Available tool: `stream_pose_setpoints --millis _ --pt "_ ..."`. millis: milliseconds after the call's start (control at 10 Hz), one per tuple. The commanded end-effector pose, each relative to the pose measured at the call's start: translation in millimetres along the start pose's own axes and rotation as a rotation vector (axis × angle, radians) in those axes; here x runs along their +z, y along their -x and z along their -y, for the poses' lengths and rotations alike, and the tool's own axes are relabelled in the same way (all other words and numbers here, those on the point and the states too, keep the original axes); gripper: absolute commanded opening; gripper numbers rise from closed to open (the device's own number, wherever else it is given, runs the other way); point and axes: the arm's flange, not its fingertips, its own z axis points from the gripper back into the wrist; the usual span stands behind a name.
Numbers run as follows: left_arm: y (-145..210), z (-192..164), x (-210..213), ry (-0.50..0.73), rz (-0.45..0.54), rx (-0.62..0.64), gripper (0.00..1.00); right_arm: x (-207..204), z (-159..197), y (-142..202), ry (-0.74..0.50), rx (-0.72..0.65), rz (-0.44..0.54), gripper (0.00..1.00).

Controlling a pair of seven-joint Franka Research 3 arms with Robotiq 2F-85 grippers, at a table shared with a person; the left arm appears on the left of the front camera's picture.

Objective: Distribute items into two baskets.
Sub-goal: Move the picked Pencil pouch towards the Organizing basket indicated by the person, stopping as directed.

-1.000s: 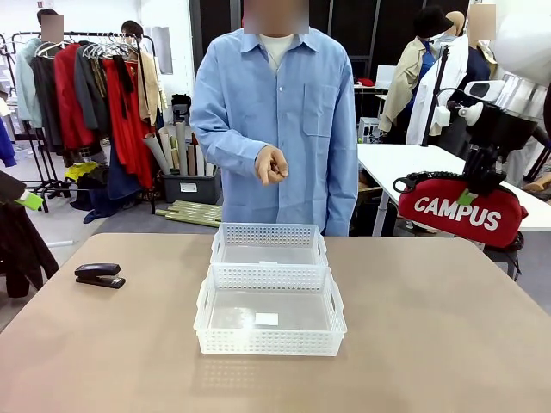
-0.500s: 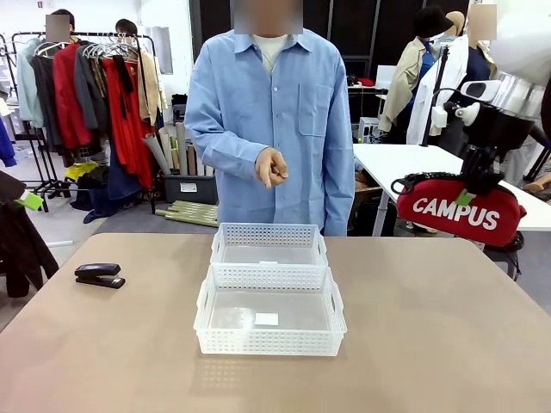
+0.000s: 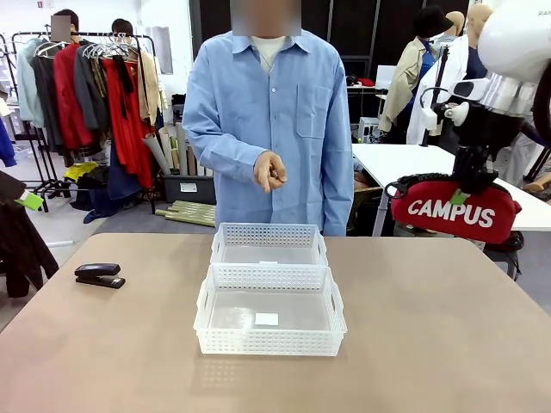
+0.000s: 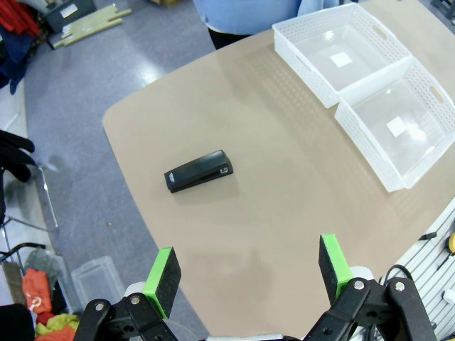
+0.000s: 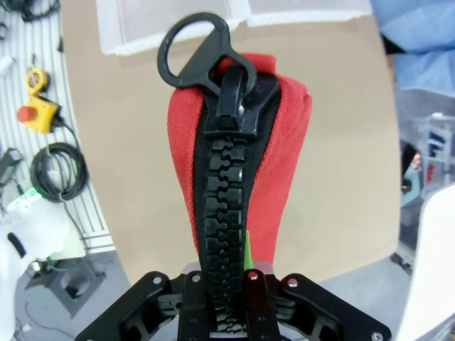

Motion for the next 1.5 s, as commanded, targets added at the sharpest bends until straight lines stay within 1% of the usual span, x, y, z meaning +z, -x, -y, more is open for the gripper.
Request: stream_pose_setpoints --millis 0,500,800,1100,1200,1400 --pt "0.5 -0.8 0.0 -0.002 -0.002 0.0 1.0 7.6 -5.3 -12.1 0.001 0.037 -0.034 0.0" --pt "0.5 -0.8 0.0 -0.002 -0.002 0.0 1.0 -0.7 -28.7 -47.1 0.024 0.112 -0.043 0.0" --pt "0.5 -0.8 0.0 -0.002 -0.002 0.0 1.0 -12.7 -52.4 -52.2 0.011 0.127 -0.014 0.0" --pt "0.5 -0.8 0.0 -0.002 -0.002 0.0 1.0 -27.6 -73.9 -78.2 0.001 0.168 -0.023 0.0" --pt "0.5 -0.8 0.0 -0.002 -0.002 0.0 1.0 -28.4 -77.3 -85.5 0.018 0.173 -0.021 0.0" --pt "0.5 -0.8 0.0 -0.002 -0.002 0.0 1.0 -30.8 -73.3 -98.9 0.02 0.19 -0.011 0.0"
